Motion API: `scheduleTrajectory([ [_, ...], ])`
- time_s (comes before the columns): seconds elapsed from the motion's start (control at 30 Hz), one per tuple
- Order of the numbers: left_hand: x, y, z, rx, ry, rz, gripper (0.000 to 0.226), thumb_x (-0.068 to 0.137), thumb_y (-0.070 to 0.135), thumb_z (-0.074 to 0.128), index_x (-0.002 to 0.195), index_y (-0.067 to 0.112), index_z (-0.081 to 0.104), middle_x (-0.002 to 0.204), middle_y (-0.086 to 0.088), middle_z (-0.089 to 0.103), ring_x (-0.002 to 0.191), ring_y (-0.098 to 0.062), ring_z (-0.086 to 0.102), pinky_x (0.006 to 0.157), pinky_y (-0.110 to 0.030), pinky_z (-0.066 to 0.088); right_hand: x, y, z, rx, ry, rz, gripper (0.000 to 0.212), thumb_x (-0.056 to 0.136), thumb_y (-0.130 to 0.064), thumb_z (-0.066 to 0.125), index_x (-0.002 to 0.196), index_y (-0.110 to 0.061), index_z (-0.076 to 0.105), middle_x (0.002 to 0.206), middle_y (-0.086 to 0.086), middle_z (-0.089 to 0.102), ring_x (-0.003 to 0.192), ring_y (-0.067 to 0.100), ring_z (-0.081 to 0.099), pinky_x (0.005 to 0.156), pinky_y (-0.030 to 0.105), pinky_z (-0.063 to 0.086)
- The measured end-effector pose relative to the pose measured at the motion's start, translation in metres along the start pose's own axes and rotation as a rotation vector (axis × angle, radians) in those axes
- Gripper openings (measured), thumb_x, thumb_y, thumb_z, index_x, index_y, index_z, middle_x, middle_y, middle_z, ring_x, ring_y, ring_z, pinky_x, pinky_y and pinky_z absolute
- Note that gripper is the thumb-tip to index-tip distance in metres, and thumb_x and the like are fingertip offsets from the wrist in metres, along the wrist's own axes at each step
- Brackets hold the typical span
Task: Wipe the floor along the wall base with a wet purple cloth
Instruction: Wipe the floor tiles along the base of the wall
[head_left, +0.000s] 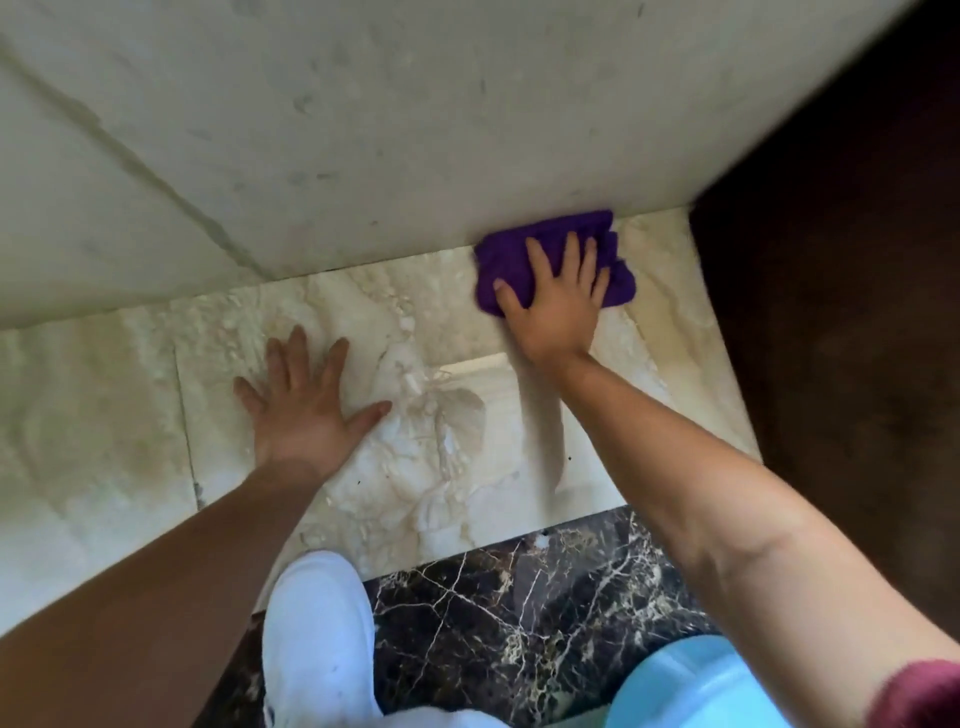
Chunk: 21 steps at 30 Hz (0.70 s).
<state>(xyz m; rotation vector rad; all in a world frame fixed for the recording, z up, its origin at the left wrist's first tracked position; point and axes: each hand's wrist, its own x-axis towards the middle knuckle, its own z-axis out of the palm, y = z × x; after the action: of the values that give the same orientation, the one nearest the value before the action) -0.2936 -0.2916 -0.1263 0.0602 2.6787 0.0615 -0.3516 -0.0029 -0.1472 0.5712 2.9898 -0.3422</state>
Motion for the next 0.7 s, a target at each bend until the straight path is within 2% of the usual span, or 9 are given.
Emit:
scheduleTrajectory([
  [0.1, -0.011, -0.012, 0.002, -0.018, -0.059, -0.038, 0.102, 0.074, 0.090, 0.036, 0.158, 0.042, 0.003, 0.169, -0.007, -0.012, 0.154, -0.034, -0.012, 0.116, -0.072, 0.006, -0.019, -0.029, 0.006, -0.063, -0.096, -0.154, 0.071, 0.090, -0.070, 0.036, 0.152, -0.035, 0.033, 0.163, 0.016, 0.023, 0.152, 0.039, 0.011, 0.121, 0.060, 0.009],
  [0.17, -0.010, -0.019, 0.000, -0.038, -0.093, -0.041, 0.106, 0.071, 0.092, 0.038, 0.157, 0.044, -0.002, 0.168, -0.006, -0.016, 0.154, -0.035, -0.014, 0.117, -0.071, 0.007, -0.012, -0.008, 0.003, -0.131, -0.132, -0.192, 0.072, 0.090, -0.073, 0.031, 0.154, -0.039, 0.026, 0.165, 0.012, 0.018, 0.153, 0.036, 0.009, 0.120, 0.061, 0.008],
  [0.23, -0.008, -0.016, -0.003, -0.050, -0.127, -0.040, 0.109, 0.071, 0.092, 0.040, 0.157, 0.044, -0.007, 0.167, -0.006, -0.020, 0.154, -0.036, -0.016, 0.117, -0.070, 0.010, 0.013, 0.040, -0.014, -0.159, -0.095, -0.077, 0.075, 0.090, -0.075, 0.028, 0.156, -0.039, 0.020, 0.167, 0.011, 0.012, 0.154, 0.036, 0.005, 0.120, 0.063, 0.007],
  [0.3, -0.006, -0.013, -0.003, -0.017, -0.125, -0.032, 0.111, 0.071, 0.091, 0.042, 0.156, 0.043, -0.010, 0.166, -0.008, -0.023, 0.153, -0.038, -0.016, 0.116, -0.072, 0.013, 0.045, 0.094, -0.035, -0.214, -0.142, 0.028, 0.078, 0.090, -0.075, 0.026, 0.157, -0.035, 0.017, 0.167, 0.015, 0.010, 0.153, 0.038, 0.007, 0.120, 0.062, 0.012],
  [0.4, -0.004, -0.013, 0.003, 0.023, -0.147, -0.030, 0.111, 0.074, 0.090, 0.039, 0.155, 0.040, -0.017, 0.164, -0.012, -0.028, 0.152, -0.041, -0.020, 0.114, -0.074, 0.013, 0.061, 0.119, -0.044, -0.247, -0.115, -0.016, 0.084, 0.086, -0.074, 0.024, 0.156, -0.028, 0.023, 0.163, 0.022, 0.018, 0.150, 0.041, 0.015, 0.118, 0.059, 0.019],
  [0.53, -0.004, -0.011, 0.006, 0.020, -0.174, -0.018, 0.111, 0.075, 0.089, 0.037, 0.153, 0.039, -0.024, 0.162, -0.013, -0.034, 0.150, -0.043, -0.024, 0.113, -0.076, 0.012, 0.023, 0.043, -0.006, -0.134, -0.034, 0.094, 0.072, 0.092, -0.064, 0.036, 0.154, -0.026, 0.031, 0.162, 0.021, 0.023, 0.151, 0.041, 0.014, 0.119, 0.061, 0.013],
  [0.7, -0.006, -0.002, -0.006, 0.034, -0.209, -0.032, 0.109, 0.080, 0.083, 0.043, 0.156, 0.036, -0.020, 0.164, -0.013, -0.028, 0.152, -0.043, -0.016, 0.115, -0.071, 0.018, -0.032, -0.073, 0.018, -0.105, -0.127, -0.178, 0.066, 0.094, -0.058, 0.042, 0.152, -0.029, 0.034, 0.161, 0.021, 0.024, 0.150, 0.042, 0.014, 0.117, 0.064, 0.012],
])
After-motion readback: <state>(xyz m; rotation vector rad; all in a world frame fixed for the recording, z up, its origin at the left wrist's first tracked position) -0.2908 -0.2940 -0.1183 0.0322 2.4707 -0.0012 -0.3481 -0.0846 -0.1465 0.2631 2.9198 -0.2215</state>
